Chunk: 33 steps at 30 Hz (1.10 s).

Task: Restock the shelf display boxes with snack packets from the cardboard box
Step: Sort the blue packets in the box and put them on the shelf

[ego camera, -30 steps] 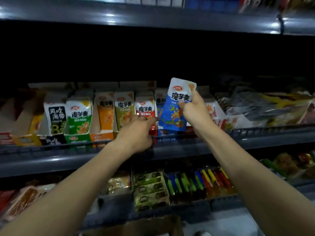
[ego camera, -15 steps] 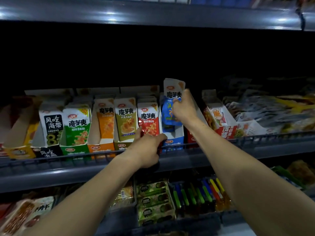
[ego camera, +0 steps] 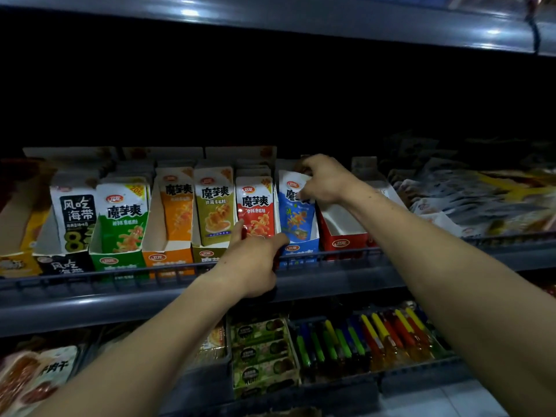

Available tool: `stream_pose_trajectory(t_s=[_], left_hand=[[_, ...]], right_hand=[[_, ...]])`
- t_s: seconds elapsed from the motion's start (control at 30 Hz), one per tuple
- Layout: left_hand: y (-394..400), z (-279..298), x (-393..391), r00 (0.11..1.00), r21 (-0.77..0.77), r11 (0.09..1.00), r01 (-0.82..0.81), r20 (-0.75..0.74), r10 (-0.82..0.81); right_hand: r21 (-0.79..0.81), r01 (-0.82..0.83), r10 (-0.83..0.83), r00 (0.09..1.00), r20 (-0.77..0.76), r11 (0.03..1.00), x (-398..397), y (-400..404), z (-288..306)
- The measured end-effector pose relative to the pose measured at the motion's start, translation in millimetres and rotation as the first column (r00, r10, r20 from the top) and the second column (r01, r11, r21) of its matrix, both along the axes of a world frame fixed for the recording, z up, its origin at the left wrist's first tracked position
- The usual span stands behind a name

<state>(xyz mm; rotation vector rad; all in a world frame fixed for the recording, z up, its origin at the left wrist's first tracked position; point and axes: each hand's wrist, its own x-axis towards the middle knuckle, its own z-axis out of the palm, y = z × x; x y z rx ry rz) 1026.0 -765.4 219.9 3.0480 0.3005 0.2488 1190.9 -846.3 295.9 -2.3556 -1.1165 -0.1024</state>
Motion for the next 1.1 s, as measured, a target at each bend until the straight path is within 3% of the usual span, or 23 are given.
stream_pose_trajectory(t_s=[0.1, 0.4, 0.7, 0.83, 0.97, 1.03, 1.1], left_hand=[[0.8, -1.6, 0.6, 1.000, 0.014, 1.000, 0.004, 0.007, -0.004], [-0.9, -4.3, 2.8, 1.000, 0.028, 1.000, -0.014, 0.018, 0.013], [0.3, -6.3, 2.6, 1.000, 0.062, 0.998, -0.021, 0.013, 0.021], [0.2, -7.5, 3.0, 1.000, 0.067, 0.997, -0.031, 0.009, 0.030], [-0.9, -1.7, -0.8, 1.000, 0.092, 0.996, -0.016, -0.017, 0.017], [-3.2, 4.6, -6.0, 1.000, 0.084, 0.996, -0.007, -0.019, 0.009], [-6.9, 11.0, -17.8, 0.996, 0.050, 0.999, -0.003, 0.088, -0.001]], right_hand=[[-0.179, 0.002, 0.031, 0.983, 0.182, 0.984, 0.6, 3.7, 3.1], [-0.326, 0.137, 0.032, 0.885, 0.465, 0.936, 1.5, 24.9, -13.4], [-0.191, 0.202, -0.014, 0.720, 0.693, 0.961, -4.0, 23.8, -33.8], [-0.165, 0.106, 0.028, 0.756, 0.653, 0.981, -6.0, 14.1, -33.8], [-0.100, -0.059, 0.089, 0.938, 0.334, 0.993, -21.8, -6.5, -28.9], [-0.081, -0.104, 0.123, 0.953, 0.277, 0.991, -34.0, -19.3, -27.2], [-0.045, -0.152, 0.159, 0.960, 0.233, 0.987, -50.3, -33.3, -28.2]])
